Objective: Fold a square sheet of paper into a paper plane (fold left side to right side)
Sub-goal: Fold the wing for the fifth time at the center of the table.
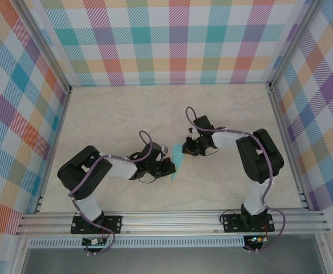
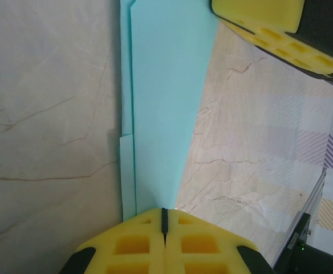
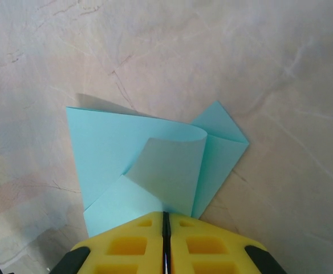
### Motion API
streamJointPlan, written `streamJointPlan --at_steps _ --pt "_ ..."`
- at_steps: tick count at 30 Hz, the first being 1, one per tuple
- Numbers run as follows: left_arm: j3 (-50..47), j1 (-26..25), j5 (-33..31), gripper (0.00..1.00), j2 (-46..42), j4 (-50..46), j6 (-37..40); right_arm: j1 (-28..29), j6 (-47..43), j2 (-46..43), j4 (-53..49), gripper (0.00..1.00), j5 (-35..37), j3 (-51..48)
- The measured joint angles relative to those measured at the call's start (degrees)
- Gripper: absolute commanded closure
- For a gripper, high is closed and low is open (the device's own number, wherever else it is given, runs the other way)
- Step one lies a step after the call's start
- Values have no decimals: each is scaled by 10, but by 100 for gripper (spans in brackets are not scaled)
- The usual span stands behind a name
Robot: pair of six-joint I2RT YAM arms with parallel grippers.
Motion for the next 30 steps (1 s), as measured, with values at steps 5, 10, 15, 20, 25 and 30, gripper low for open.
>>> streamJointPlan --at_steps 5,10,15,20,25,30 --pt "0 0 -5 100 0 2 0 -24 -7 15 -10 90 0 25" --pt "0 0 -4 100 -1 0 0 -69 -17 30 -10 90 25 51" --pt "0 0 -4 100 -1 0 0 -95 -34 40 -14 89 65 81" --pt "0 0 -4 100 -2 -1 0 -110 -38 -18 -11 89 71 63" --pt "0 0 -4 100 -2 -1 0 -69 -20 -93 27 89 22 15" --pt "0 0 -4 100 -2 -1 0 -5 8 -65 67 89 -16 -10"
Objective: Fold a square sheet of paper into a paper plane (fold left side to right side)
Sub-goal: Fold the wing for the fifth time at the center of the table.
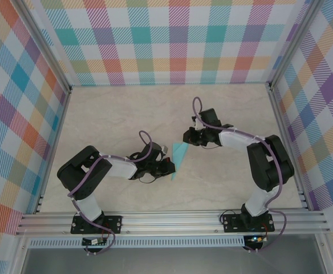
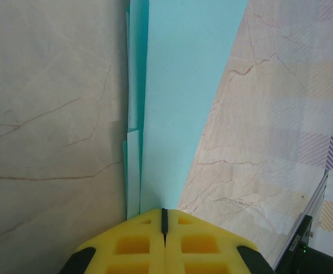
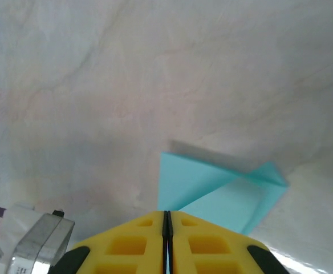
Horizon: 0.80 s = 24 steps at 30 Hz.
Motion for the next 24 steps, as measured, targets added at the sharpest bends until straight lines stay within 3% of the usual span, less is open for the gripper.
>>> streamJointPlan --at_steps 7,24 --pt "0 0 0 100 0 0 0 10 5 78 5 89 3 4" --pt "0 0 0 100 -1 -1 0 -59 -47 71 -4 89 45 17"
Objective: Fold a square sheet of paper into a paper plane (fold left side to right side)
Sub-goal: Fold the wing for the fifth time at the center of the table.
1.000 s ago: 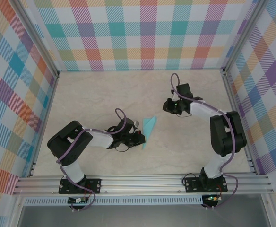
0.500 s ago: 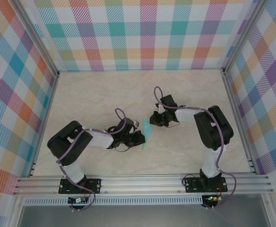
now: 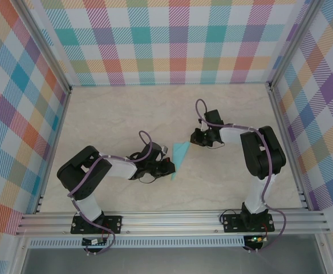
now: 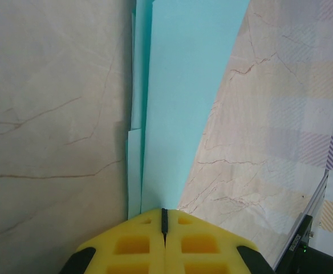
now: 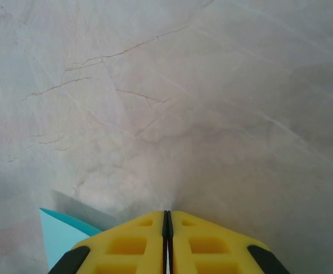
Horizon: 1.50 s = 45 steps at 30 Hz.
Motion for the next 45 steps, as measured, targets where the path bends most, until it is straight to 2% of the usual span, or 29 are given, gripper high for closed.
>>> streamJointPlan --at_steps 3,8,13,20,29,35,45 --pt "0 0 0 100 -1 -2 0 12 -6 -31 -22 89 15 0" --pt "0 0 2 100 -5 -13 0 72 8 -97 -15 88 12 -15" --pt "2 0 4 100 -6 -18 1 110 43 -84 6 88 -15 -31" --pt "5 -1 4 100 -24 -51 7 111 73 -12 -2 88 -17 -30" --pt "19 -16 31 100 -80 -90 42 110 79 -11 -10 88 -11 -24" --pt "32 -33 44 100 -64 -87 47 110 79 -11 -12 88 -7 -23" --pt "32 -34 32 100 -26 -88 47 110 79 -11 -18 88 -2 -20"
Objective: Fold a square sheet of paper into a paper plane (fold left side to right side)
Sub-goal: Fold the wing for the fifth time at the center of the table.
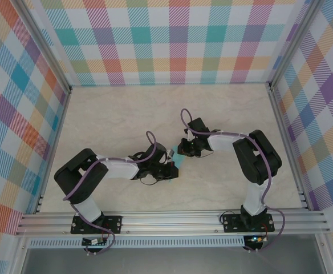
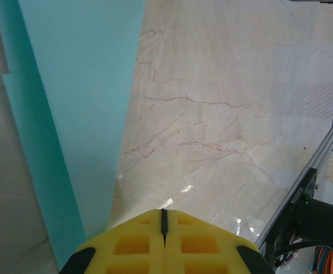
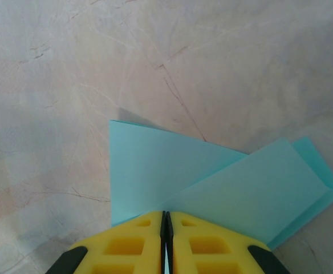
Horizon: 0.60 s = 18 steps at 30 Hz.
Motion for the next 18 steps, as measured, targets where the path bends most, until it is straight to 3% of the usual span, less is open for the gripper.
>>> streamJointPlan --at_steps 18 --pt "-23 0 -19 100 0 13 -4 2 -9 0 -19 88 12 8"
